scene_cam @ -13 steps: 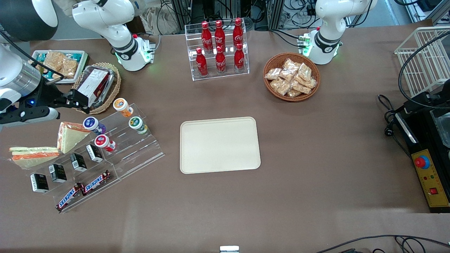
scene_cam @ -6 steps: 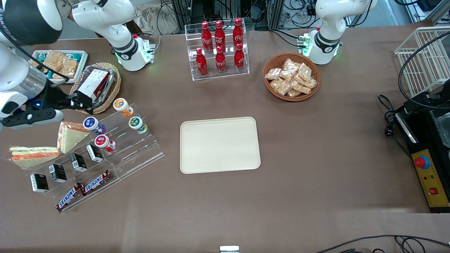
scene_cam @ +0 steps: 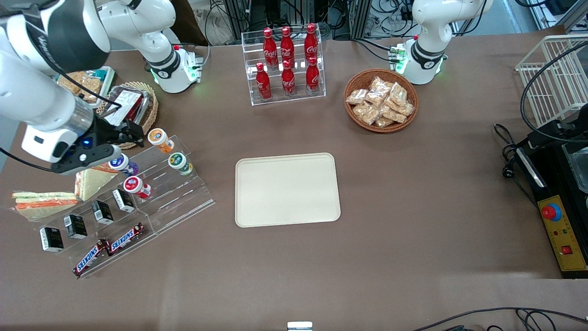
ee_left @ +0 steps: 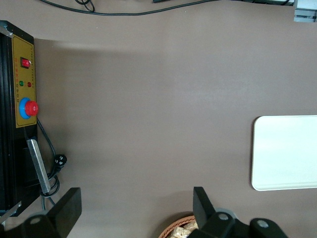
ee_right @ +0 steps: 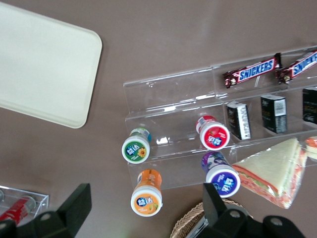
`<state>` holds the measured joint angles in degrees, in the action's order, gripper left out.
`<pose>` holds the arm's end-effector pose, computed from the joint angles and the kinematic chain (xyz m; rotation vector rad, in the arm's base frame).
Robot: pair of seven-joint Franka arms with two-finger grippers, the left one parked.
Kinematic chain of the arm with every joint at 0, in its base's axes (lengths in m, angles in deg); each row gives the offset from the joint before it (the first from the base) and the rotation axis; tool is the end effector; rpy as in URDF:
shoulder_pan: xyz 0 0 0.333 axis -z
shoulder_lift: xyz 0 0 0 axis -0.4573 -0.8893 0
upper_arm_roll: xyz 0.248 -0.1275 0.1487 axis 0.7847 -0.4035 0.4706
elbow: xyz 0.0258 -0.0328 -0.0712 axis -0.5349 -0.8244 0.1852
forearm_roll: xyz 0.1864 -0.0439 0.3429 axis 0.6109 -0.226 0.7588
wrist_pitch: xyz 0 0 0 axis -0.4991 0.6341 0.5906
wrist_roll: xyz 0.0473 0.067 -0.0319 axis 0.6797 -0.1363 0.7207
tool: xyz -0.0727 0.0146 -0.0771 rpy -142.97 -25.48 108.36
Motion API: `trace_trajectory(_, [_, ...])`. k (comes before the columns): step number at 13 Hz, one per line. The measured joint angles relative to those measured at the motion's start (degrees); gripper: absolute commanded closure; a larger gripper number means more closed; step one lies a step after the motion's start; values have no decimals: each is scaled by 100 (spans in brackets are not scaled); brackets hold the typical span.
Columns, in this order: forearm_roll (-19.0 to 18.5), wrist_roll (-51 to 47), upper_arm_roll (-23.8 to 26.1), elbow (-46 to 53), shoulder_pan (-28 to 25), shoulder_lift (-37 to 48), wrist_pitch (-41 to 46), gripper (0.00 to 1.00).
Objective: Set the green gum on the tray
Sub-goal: 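Move the right gripper over the green gum bottle in the acrylic rack, then lower the right gripper and close it on the green gum bottle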
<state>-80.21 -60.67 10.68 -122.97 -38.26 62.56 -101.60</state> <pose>0.5406 0.0939 0.5467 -3.0727 -0.5057 0.1536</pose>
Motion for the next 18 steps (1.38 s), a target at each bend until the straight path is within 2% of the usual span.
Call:
trace_trajectory(11, [8,-223,73,-2778,-400,307,-3013,0])
trace_trajectory(18, [8,-258,74,-3730,-428,322,-3971,0])
